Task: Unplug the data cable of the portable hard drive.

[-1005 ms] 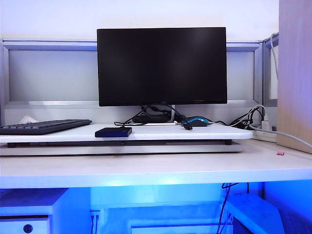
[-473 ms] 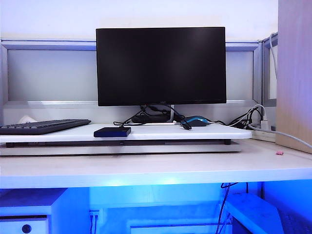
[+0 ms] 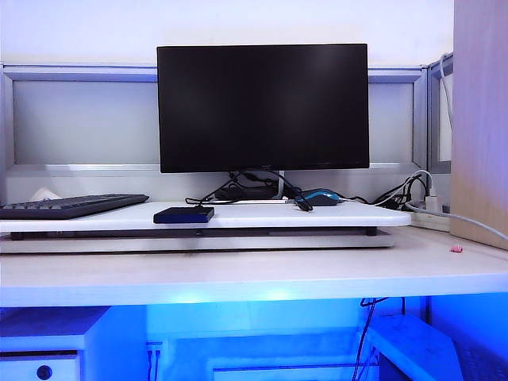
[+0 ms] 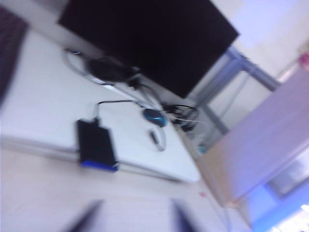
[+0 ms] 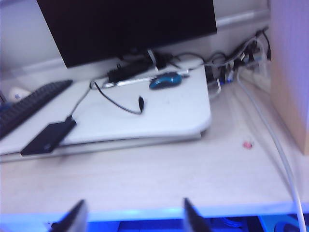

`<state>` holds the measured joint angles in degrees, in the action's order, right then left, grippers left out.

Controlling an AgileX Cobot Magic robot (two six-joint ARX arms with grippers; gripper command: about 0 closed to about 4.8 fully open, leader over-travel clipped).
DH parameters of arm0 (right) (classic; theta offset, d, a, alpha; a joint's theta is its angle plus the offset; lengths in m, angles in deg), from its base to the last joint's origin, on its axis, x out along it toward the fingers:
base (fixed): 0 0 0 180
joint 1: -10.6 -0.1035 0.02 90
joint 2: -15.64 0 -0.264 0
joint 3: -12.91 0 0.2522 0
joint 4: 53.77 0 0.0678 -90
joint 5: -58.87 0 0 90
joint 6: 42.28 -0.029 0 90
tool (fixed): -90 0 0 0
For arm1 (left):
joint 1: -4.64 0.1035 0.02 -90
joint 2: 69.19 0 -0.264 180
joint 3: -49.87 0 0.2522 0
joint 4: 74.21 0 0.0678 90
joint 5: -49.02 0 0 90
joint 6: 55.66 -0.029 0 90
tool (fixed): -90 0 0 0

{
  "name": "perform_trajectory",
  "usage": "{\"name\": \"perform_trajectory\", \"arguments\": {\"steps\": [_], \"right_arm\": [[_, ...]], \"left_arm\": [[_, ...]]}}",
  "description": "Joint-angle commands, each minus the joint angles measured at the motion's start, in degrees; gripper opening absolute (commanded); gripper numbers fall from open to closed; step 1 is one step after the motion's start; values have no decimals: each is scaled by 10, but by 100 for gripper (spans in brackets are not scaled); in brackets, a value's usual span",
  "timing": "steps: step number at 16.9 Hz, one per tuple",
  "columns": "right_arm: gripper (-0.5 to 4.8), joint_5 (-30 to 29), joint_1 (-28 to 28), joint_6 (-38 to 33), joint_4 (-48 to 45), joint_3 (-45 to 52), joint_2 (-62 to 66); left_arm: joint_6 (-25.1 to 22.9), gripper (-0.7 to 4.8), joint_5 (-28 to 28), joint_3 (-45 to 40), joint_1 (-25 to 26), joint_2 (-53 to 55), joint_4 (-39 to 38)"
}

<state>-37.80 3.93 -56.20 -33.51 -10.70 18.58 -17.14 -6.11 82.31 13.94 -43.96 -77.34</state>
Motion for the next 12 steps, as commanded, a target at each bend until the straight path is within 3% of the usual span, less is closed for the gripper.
{"name": "perform_trajectory", "arguments": {"steps": [1,2,5,7,9,10,12], "right_arm": [[279,-4,-1,0,-23,-33,64],[280,-17,-1,-1,-63,-54,120],[285,-61,-3,0,-146,-126,280],[317,-76,-21,10,-198,-176,396],[374,-68,-48,22,-270,-197,471],[378,-63,-59,21,-318,-200,510],[378,-60,-65,21,-350,-203,548]], "left_arm": [[118,479,40,19,-7,137,155],[154,479,39,19,-24,200,192],[155,479,17,18,-98,320,247],[174,479,-33,19,-160,406,353],[229,479,-54,19,-185,504,474],[258,479,-67,19,-188,565,541],[283,479,-72,25,-188,634,583]]}}
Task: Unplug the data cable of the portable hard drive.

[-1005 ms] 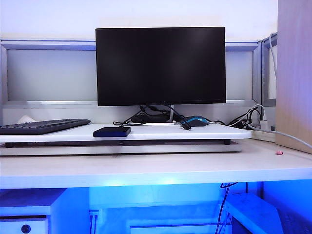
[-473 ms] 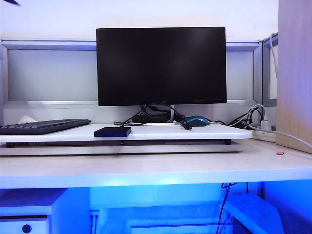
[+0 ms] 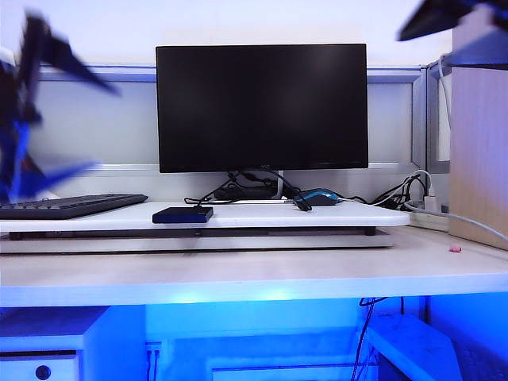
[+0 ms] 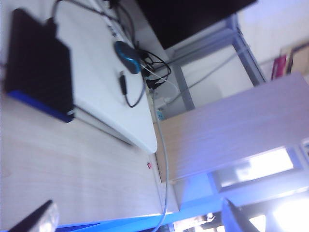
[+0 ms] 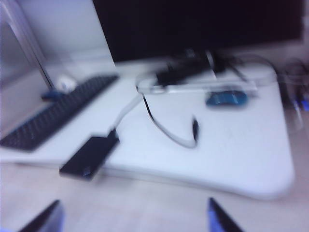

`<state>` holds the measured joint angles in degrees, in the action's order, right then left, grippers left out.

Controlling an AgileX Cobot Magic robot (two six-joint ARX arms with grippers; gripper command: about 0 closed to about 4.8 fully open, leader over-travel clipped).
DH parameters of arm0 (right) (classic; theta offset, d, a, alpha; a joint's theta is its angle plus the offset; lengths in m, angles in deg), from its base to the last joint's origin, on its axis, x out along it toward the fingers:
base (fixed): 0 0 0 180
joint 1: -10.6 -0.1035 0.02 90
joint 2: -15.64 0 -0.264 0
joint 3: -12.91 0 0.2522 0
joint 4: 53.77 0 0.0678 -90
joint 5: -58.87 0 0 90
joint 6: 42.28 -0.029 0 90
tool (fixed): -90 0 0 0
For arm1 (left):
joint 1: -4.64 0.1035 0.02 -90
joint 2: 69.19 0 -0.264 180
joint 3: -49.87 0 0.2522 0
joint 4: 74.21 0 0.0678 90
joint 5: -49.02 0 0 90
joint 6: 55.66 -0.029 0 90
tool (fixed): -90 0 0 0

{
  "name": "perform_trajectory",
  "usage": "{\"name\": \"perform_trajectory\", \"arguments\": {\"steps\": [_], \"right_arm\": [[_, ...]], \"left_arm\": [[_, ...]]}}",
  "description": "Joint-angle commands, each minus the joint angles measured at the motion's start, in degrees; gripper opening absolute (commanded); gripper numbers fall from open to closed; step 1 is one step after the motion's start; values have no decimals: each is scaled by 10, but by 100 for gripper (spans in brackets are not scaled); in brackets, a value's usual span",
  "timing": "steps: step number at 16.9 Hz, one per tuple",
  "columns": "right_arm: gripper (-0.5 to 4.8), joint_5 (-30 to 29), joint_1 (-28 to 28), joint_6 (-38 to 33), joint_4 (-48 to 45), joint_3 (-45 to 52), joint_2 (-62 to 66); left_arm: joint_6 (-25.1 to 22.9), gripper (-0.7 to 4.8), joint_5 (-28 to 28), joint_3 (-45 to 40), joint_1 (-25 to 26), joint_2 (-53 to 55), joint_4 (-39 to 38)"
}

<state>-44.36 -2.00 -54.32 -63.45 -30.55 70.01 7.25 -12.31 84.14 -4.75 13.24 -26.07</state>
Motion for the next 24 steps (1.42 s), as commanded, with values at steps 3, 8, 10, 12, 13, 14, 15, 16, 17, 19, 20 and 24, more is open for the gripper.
{"name": "perform_trajectory", "arguments": {"steps": [3,8,10,12,13,14,15,16,17,19,20,24], "right_arm": [[378,4,-8,3,-111,-26,136],[393,-11,-8,3,-111,-100,224],[393,-11,-8,3,-111,-123,240],[393,-14,-8,3,-111,-142,251],[393,-16,-8,3,-111,-146,253],[393,-20,-8,3,-111,-154,259],[393,-22,-8,3,-110,-162,266],[393,-22,-10,3,-111,-166,272],[393,-22,-13,3,-111,-171,279],[393,-23,-15,3,-112,-173,292],[392,-24,-19,3,-111,-175,304],[392,-26,-21,18,-112,-176,315]], "left_arm": [[63,479,26,127,-2,227,76],[57,479,35,227,-2,279,-7],[41,479,35,236,-2,285,-50],[24,479,28,236,-2,289,-68],[22,479,23,236,-2,291,-66],[22,479,17,237,-2,294,-64],[22,479,9,238,-2,297,-63],[22,479,9,240,-2,301,-62],[22,479,9,246,-2,306,-61],[25,479,10,269,-7,323,-61],[36,479,15,297,-10,341,-61],[37,479,11,339,-21,372,-67]]}}
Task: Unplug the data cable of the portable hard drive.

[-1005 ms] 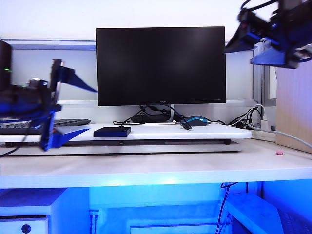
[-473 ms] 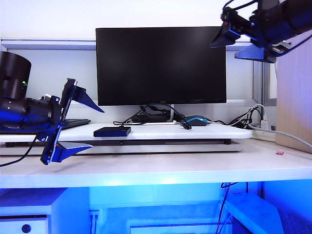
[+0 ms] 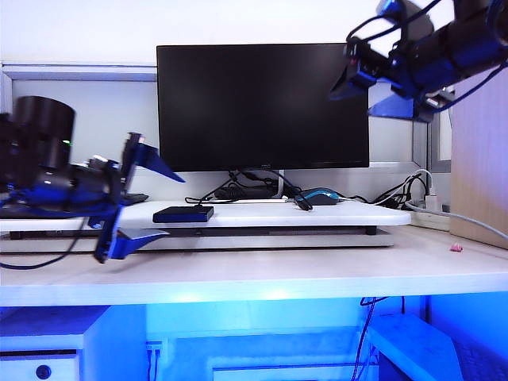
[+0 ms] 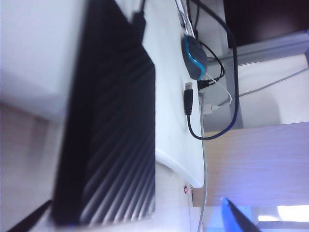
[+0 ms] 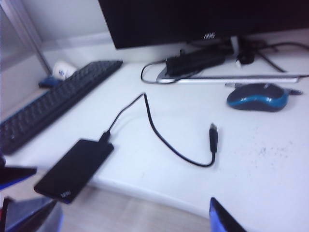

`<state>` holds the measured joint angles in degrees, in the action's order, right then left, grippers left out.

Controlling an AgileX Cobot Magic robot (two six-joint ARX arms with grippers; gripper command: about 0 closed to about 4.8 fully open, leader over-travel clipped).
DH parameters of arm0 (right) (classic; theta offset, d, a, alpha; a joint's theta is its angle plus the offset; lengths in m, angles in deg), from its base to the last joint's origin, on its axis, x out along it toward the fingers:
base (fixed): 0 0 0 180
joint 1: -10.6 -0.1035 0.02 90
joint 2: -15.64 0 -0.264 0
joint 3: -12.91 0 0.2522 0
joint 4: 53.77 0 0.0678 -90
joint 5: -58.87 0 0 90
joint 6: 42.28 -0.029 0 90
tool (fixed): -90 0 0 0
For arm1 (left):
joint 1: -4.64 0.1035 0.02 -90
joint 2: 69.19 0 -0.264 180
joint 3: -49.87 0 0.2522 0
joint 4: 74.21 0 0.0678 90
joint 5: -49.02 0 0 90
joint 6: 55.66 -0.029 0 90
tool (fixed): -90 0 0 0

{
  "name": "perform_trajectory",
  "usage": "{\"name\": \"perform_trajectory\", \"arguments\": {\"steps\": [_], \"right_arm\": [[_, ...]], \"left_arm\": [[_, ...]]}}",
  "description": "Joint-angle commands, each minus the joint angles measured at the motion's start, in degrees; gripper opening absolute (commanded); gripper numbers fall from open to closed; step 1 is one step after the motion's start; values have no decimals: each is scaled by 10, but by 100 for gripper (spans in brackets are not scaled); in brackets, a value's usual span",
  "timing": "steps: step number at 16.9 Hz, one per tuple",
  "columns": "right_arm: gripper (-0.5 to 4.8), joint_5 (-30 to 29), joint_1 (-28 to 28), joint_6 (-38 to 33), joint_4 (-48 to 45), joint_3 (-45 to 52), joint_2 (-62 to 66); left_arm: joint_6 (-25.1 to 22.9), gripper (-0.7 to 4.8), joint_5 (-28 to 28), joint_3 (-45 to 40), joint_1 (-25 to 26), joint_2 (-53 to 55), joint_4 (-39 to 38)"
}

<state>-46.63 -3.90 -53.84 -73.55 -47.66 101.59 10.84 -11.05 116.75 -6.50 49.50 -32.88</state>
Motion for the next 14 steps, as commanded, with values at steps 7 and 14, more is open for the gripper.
{"name": "perform_trajectory", "arguments": {"steps": [7,14], "right_arm": [[392,-3,-2,28,-15,-7,4],[392,-28,-7,10,-35,-15,14]], "left_arm": [[3,356,-37,39,-5,33,-7],[-2,-6,-53,40,-6,39,-18]]}}
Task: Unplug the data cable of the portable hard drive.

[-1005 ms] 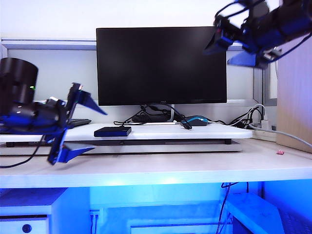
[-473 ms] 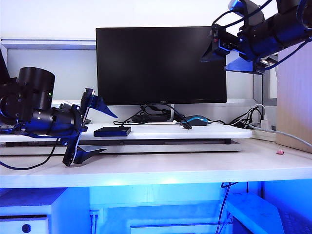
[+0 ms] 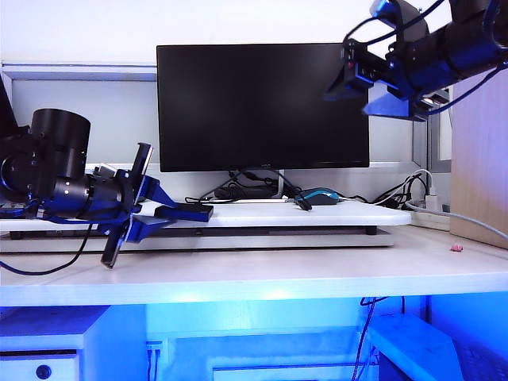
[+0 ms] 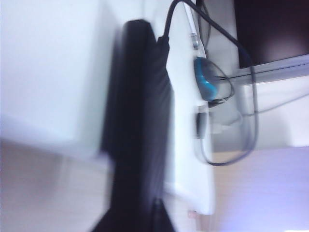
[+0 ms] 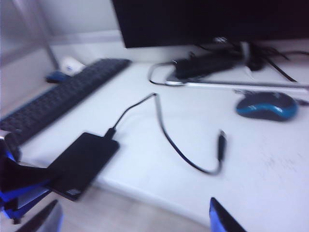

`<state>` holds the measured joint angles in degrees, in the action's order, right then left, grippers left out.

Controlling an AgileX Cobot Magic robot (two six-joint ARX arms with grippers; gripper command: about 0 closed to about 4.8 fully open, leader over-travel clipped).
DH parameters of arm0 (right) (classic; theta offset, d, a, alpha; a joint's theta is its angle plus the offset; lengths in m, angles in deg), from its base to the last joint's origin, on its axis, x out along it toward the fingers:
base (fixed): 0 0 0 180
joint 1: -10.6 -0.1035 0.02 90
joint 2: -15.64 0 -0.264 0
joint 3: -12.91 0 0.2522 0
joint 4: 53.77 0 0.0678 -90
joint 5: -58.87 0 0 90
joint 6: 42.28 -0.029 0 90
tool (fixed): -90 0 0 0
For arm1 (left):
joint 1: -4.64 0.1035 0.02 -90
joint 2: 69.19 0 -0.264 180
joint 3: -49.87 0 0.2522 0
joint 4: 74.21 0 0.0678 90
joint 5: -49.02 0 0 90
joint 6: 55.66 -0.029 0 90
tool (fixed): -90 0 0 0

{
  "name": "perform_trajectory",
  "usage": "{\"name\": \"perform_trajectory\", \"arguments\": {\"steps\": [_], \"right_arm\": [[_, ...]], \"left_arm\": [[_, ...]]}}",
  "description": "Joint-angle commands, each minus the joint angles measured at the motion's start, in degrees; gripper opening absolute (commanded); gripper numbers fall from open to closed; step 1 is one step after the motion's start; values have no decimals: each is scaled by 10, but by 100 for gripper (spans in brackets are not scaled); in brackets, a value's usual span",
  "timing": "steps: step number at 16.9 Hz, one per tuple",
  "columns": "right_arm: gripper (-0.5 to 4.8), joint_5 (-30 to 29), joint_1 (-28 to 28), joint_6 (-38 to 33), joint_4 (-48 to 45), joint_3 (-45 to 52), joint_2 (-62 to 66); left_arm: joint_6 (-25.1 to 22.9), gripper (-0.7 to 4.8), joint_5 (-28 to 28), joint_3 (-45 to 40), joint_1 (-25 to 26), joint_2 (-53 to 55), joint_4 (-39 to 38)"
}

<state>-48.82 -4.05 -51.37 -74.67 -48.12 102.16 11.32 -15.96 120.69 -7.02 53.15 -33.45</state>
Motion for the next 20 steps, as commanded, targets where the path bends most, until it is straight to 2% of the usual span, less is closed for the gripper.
{"name": "perform_trajectory", "arguments": {"steps": [1,4,8,13,20], "right_arm": [[392,-13,-9,-19,-24,-25,22],[391,-57,-21,-35,-8,-121,100],[391,-83,-29,-63,8,-193,157],[391,-97,-42,-80,17,-235,207],[391,-103,-64,-104,20,-306,271]], "left_arm": [[-15,-5,9,0,0,3,-6],[-34,-5,73,3,0,3,45],[-36,-6,110,3,0,3,87],[-29,-5,156,3,0,3,157],[-18,-5,253,6,0,2,246]]}}
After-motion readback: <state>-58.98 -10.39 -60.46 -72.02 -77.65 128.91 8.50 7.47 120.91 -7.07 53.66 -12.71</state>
